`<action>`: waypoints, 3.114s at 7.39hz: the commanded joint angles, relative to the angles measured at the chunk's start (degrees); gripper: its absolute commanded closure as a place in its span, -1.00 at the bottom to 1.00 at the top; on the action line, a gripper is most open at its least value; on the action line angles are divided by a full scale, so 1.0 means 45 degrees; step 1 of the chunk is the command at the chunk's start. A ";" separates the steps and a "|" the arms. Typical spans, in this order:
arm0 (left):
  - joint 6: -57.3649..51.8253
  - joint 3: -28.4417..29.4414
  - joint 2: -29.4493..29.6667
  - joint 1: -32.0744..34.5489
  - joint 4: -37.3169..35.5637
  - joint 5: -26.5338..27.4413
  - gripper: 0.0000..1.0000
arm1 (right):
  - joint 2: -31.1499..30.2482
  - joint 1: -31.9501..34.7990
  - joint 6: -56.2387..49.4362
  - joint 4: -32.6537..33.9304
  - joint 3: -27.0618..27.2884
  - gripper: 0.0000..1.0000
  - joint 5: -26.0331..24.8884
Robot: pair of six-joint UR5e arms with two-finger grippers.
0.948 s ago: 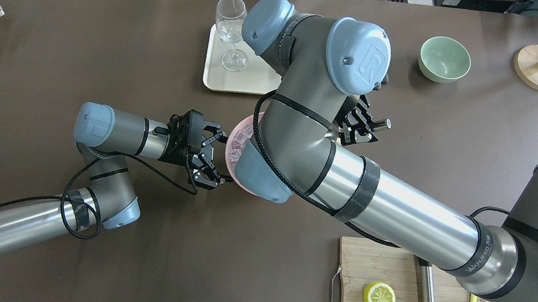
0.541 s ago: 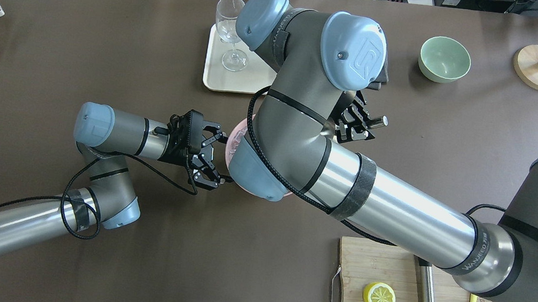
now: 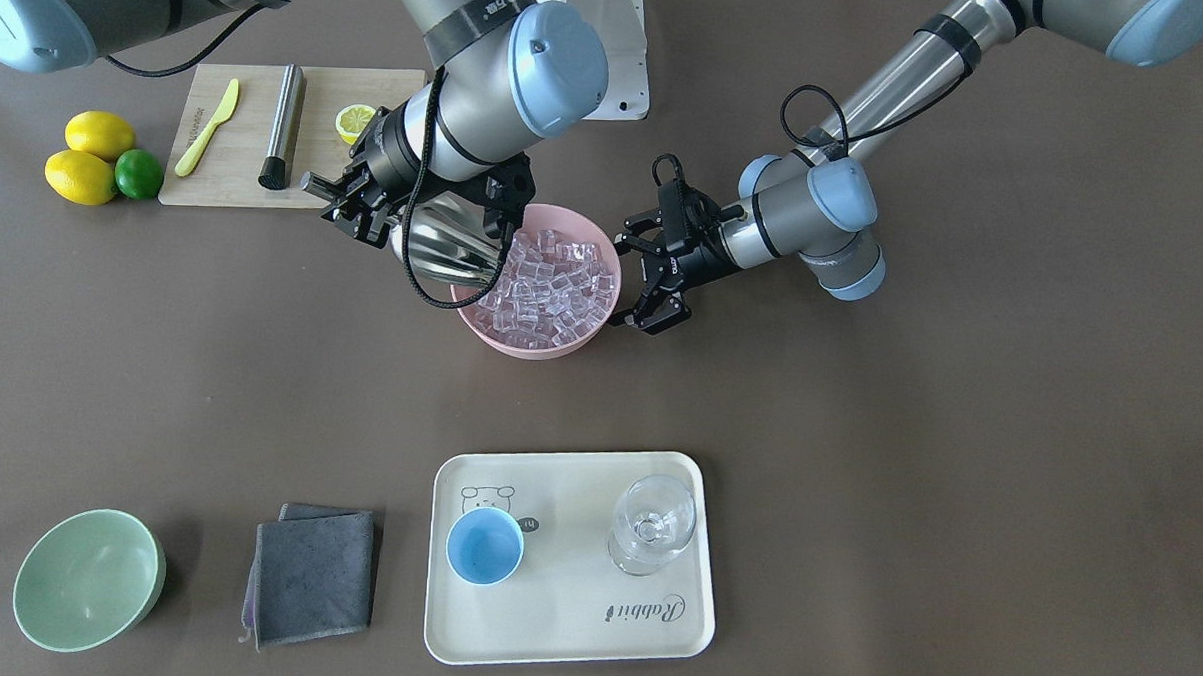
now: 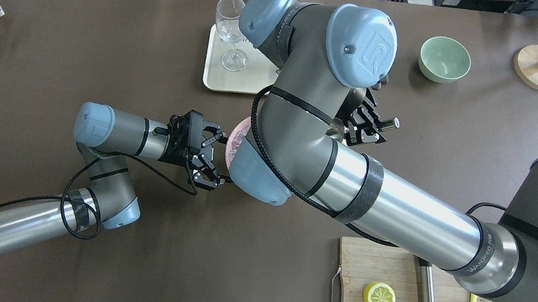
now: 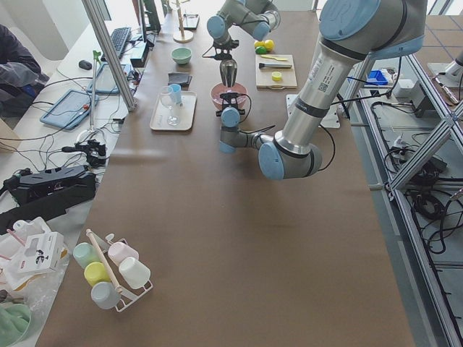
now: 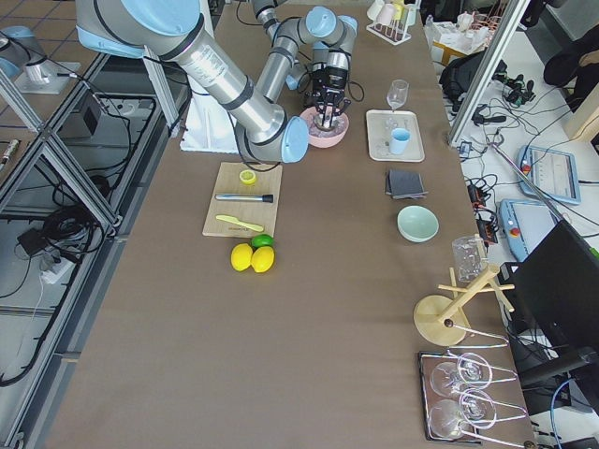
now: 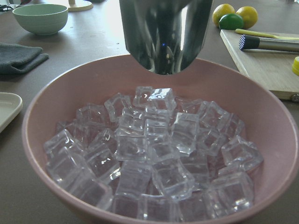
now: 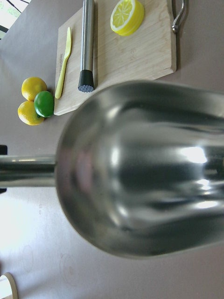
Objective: Put ice in cup with scoop
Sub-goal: 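Lower the scoop tip into the ice cubes with the right gripper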
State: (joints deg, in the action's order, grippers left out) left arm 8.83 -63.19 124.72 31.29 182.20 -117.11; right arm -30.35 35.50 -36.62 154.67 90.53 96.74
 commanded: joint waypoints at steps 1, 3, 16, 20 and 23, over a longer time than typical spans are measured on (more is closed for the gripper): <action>-0.0009 0.0000 0.0000 0.0000 0.0000 -0.0010 -0.98 | 0.0161 0.0001 -0.0006 0.0898 -0.0041 1.00 -0.0226; -0.0009 0.0000 0.0000 0.0000 0.0000 0.0009 -0.98 | 0.0337 0.0001 0.0168 0.0961 -0.0448 1.00 -0.0363; -0.0009 -0.0039 -0.0020 0.0000 0.0019 -0.0069 -0.98 | 0.0885 -0.0389 0.1243 -0.0363 -0.2265 1.00 -0.0539; -0.0009 -0.0039 -0.0020 0.0000 0.0019 -0.0069 -0.98 | 0.0826 -0.0448 0.1633 -0.0856 -0.2423 1.00 -0.0540; -0.0009 -0.0039 -0.0020 0.0000 0.0000 -0.0069 -0.98 | 0.0612 -0.0487 0.2510 -0.1848 -0.2365 1.00 -0.0404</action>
State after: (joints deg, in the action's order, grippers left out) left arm 8.79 -63.37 124.63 31.29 182.21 -117.42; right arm -27.06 33.37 -27.82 148.90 79.72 94.45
